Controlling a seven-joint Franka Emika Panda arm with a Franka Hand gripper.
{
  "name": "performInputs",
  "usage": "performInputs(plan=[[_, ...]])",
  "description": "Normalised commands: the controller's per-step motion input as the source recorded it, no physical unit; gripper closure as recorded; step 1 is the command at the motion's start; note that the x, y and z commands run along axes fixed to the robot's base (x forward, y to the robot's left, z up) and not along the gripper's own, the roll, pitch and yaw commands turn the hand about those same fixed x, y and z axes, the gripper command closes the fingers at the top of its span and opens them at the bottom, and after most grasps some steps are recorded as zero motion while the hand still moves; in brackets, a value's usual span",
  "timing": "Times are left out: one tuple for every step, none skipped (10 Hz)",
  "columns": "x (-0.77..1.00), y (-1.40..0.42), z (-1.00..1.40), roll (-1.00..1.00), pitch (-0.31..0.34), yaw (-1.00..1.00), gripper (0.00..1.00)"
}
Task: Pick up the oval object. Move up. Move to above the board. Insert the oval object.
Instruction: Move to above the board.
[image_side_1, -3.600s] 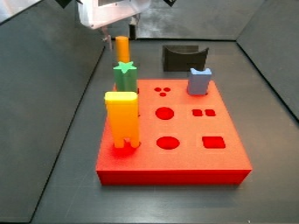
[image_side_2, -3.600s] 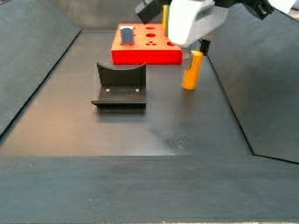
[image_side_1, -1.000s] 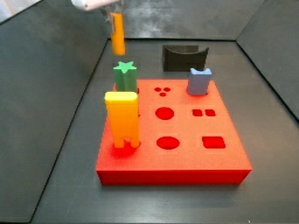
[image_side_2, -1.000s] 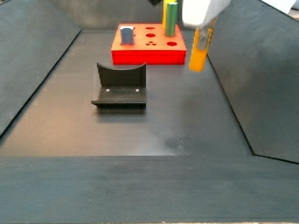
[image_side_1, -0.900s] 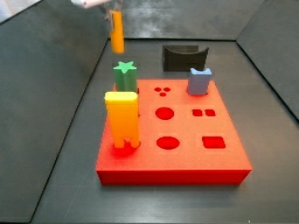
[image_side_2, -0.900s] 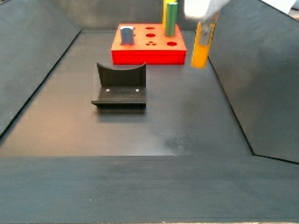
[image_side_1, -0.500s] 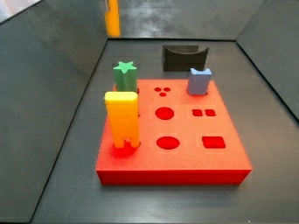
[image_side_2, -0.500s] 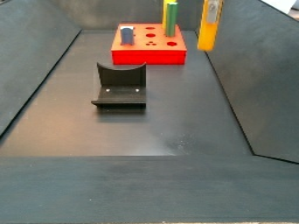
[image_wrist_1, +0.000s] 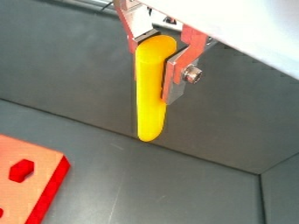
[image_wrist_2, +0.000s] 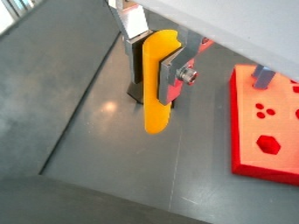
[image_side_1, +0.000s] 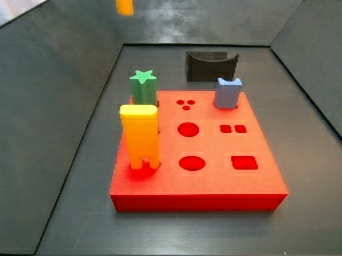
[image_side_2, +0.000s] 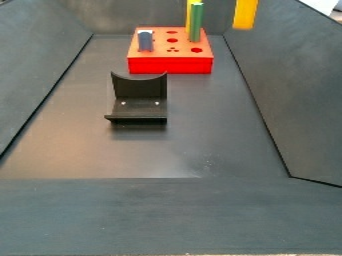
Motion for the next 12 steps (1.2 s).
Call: performInputs(plan=[[0.01,-0.02,0.25,0.09,0.076,0.25,1.0],[0.01,-0.02,0.05,0.07,0.068,0.24,1.0],[0.02,-0.01,0.01,0.07,0.063,0.24,1.0],[0.02,-0.01,0.01,0.07,0.062,0.25,1.0],[0.02,-0.01,0.01,0.07,0.062,0.25,1.0],[0.02,-0.01,0.01,0.07,0.062,0.25,1.0],[0.02,-0.01,0.01,0.07,0.062,0.25,1.0],[0.02,-0.01,0.01,0.07,0.062,0.25,1.0],[0.02,-0.01,0.01,0.07,0.062,0.25,1.0],[0.02,-0.01,0.01,0.07,0.062,0.25,1.0],[0.02,-0.01,0.01,0.07,0.062,0.25,1.0],[0.02,-0.01,0.01,0.07,0.062,0.25,1.0]])
